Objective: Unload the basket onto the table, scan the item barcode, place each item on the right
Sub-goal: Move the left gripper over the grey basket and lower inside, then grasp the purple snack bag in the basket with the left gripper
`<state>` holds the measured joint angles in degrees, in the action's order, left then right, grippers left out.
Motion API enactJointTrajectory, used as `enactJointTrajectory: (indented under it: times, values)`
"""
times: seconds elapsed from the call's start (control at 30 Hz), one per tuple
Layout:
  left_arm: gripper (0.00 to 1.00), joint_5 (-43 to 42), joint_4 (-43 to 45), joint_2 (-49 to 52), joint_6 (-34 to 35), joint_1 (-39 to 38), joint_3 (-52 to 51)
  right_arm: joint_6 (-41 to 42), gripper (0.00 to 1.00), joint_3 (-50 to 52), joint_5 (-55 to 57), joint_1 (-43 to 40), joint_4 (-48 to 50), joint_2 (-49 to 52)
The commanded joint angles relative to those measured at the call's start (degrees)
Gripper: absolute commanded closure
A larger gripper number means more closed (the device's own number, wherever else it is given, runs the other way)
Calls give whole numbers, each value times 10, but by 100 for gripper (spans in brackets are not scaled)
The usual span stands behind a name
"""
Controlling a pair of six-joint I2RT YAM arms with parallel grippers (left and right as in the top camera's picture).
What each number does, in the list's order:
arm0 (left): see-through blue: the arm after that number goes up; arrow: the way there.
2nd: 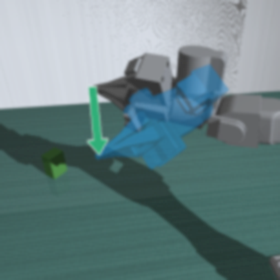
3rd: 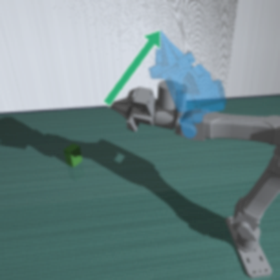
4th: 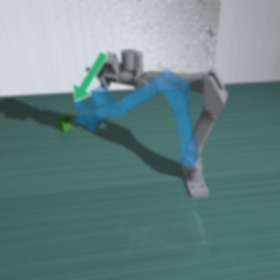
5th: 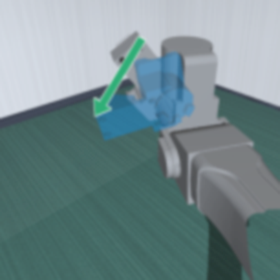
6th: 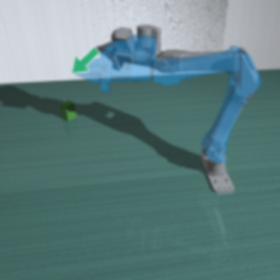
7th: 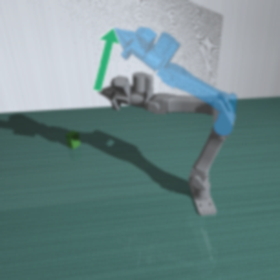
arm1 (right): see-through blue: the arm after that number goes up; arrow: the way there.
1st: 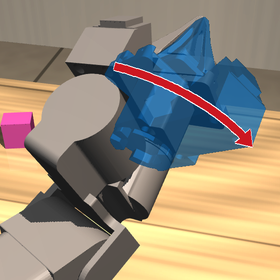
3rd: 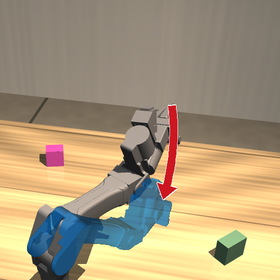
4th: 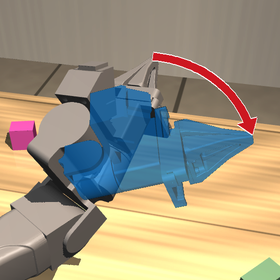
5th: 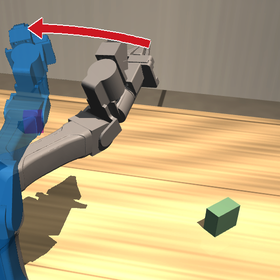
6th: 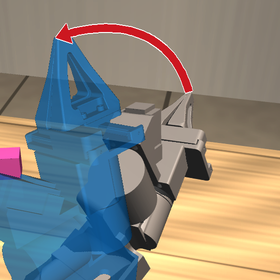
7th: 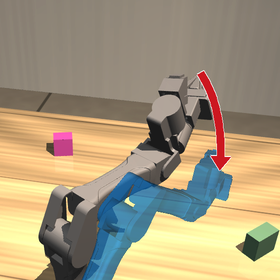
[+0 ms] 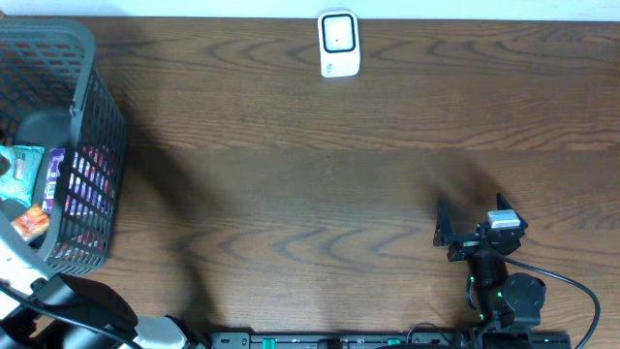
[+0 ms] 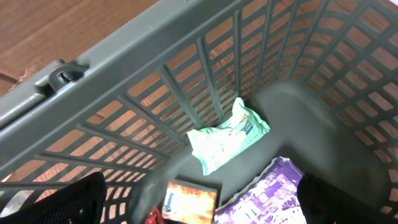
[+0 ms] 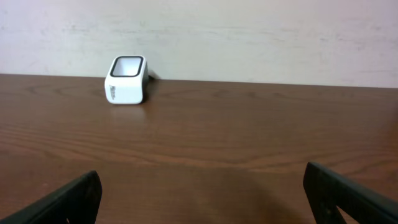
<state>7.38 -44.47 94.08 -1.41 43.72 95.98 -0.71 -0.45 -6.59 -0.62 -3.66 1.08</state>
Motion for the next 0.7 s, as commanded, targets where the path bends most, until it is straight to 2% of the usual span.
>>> enactJointTrajectory:
  times: [0.0, 0.13, 0.3, 0.67]
  values:
    - [2, -12, -4, 19, 6, 0, 1, -7, 1, 1, 3, -7, -2, -2]
    - [2, -19, -19, 47, 5, 0, 0, -7, 1, 1, 3, -7, -2, -2]
    - [2, -92, -35, 88, -42, -8, -2, -7, 1, 1, 3, -7, -2, -2]
    - [1, -114, -87, 116, -71, -61, -3, -7, 1, 1, 3, -7, -2, -2]
